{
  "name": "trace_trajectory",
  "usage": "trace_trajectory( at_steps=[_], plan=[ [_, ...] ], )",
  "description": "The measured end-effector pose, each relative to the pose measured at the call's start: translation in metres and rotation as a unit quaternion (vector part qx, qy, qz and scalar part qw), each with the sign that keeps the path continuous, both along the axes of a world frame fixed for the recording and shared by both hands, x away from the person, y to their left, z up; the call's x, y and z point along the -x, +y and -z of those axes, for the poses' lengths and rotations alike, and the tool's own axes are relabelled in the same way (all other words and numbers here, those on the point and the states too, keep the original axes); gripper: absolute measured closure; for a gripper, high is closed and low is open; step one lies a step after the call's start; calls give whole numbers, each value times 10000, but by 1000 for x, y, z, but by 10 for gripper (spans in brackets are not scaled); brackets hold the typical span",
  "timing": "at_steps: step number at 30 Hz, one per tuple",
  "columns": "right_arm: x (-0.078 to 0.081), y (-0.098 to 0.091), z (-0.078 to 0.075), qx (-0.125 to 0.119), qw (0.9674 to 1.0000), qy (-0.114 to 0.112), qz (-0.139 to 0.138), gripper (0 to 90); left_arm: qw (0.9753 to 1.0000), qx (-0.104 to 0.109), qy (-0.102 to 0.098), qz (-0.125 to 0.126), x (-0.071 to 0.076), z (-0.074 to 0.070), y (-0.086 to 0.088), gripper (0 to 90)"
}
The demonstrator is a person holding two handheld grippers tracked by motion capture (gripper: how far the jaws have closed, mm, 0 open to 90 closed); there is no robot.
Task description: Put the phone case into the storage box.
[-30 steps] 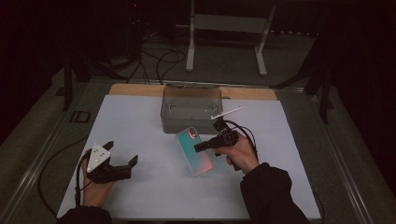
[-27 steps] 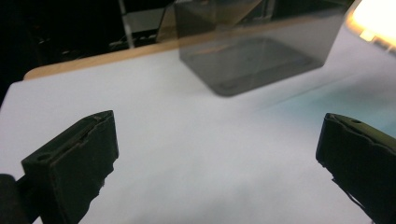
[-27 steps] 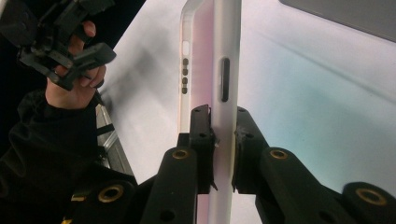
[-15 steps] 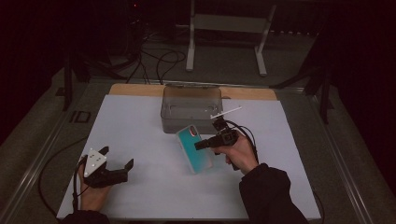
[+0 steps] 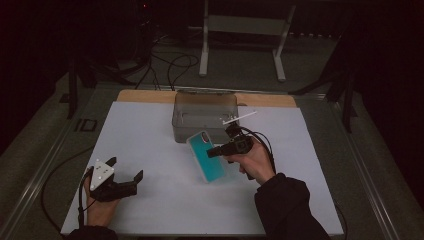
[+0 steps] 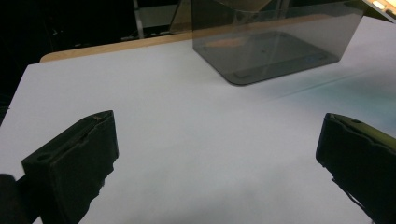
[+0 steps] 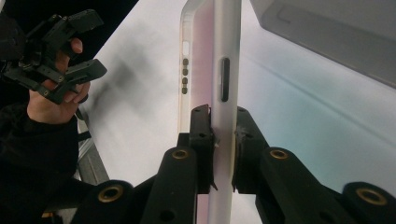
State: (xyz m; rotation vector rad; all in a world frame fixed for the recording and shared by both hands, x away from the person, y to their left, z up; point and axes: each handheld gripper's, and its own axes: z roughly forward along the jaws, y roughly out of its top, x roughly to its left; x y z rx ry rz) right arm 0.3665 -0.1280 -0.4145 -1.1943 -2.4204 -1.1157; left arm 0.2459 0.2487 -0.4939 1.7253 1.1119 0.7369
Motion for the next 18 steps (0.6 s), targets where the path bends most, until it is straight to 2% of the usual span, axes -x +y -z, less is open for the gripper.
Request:
trace_trajectory(
  at_steps=[18],
  plan=[
    [-6, 5, -17, 85, 9998, -184, 27, 819, 10000, 3, -58, -42, 1, 0, -2, 1]
  ],
)
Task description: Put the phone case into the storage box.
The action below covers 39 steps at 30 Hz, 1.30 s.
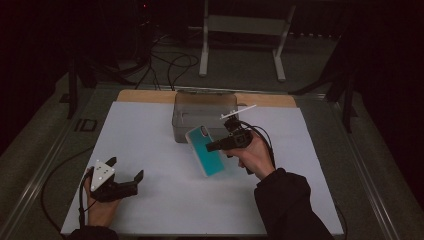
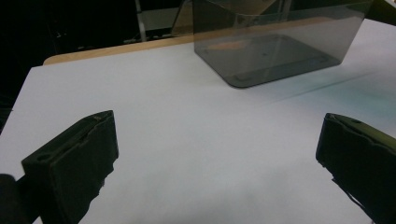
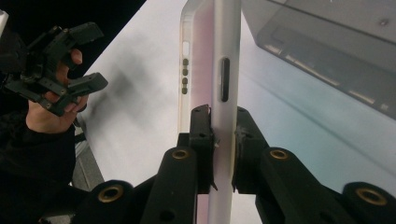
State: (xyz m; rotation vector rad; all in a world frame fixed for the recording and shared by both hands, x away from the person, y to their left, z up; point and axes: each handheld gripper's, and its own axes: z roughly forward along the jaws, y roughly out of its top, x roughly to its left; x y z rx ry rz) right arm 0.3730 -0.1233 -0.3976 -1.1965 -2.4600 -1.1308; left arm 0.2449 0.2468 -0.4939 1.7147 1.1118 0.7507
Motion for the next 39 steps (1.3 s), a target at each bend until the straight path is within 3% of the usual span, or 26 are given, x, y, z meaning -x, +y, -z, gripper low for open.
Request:
trace_trajectory(
  at_steps=[39],
  plan=[
    [-26, 11, -31, 320, 9991, -222, 194, 819, 10000, -8, -3, 11, 0, -1, -1, 1]
  ],
)
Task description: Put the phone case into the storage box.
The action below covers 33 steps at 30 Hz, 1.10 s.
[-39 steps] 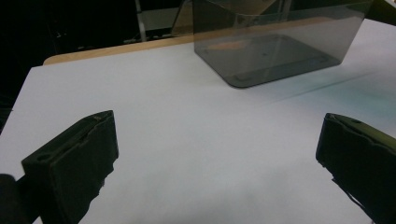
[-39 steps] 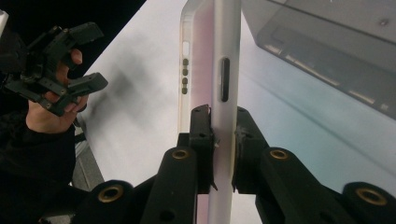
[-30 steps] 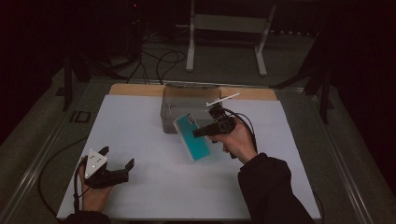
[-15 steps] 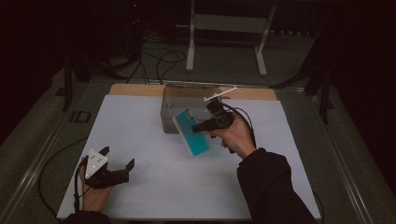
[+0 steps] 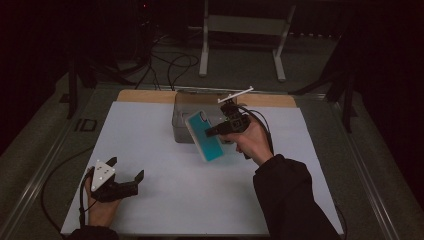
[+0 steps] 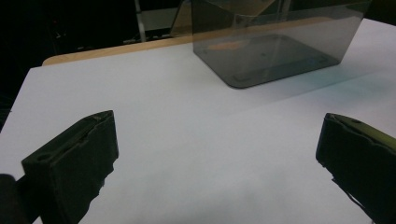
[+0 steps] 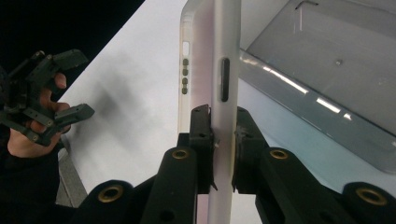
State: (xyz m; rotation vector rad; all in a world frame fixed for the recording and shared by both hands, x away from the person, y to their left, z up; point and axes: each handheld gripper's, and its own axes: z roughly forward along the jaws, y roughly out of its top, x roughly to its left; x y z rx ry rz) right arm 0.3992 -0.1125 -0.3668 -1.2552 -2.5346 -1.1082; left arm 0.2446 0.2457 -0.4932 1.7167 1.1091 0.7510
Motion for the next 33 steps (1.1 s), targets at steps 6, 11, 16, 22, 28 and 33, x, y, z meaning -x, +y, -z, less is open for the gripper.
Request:
trace_trajectory(
  at_steps=[6, 11, 16, 22, 28, 33],
  plan=[
    [-2, 2, -4, -8, 10000, -18, 8, 819, 10000, 1, -4, 6, 0, 0, 0, 0],
    [-4, 4, -7, 27, 10000, -37, 18, 819, 10000, 20, -4, 16, 0, -1, 0, 0],
    [-6, 5, -10, 25, 10000, -44, 53, 819, 10000, 25, -3, 19, 0, -1, 0, 0],
    [-9, 5, -16, 62, 9999, -73, 103, 819, 10000, 29, 0, 20, 0, -1, 0, 1],
    [-13, 5, -20, 69, 9998, -77, 161, 819, 10000, 28, 2, 23, 0, -1, -1, 1],
    [-15, 5, -23, 80, 9997, -82, 196, 819, 10000, 90, 6, 23, 0, -1, -1, 1]
  ],
)
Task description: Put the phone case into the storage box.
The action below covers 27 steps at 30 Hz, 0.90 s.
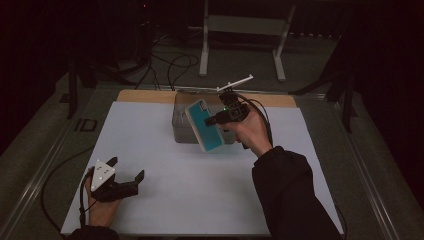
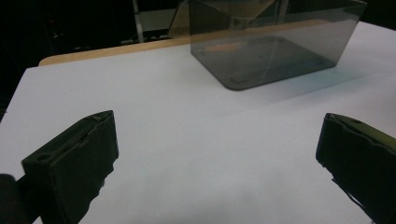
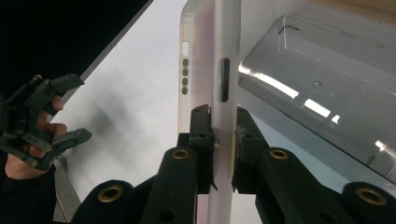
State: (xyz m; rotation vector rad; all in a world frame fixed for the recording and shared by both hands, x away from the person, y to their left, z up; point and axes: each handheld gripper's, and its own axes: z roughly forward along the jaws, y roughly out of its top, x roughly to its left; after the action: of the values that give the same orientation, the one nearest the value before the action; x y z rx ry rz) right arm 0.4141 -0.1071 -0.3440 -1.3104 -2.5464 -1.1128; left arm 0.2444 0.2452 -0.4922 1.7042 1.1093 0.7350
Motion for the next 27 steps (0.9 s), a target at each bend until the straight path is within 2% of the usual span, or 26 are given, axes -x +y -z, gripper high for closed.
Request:
trace_trajectory(
  at_steps=[27],
  plan=[
    [-14, 2, -14, -6, 9997, -64, 243, 819, 10000, 14, 7, -1, 0, 0, 0, 0]
  ],
)
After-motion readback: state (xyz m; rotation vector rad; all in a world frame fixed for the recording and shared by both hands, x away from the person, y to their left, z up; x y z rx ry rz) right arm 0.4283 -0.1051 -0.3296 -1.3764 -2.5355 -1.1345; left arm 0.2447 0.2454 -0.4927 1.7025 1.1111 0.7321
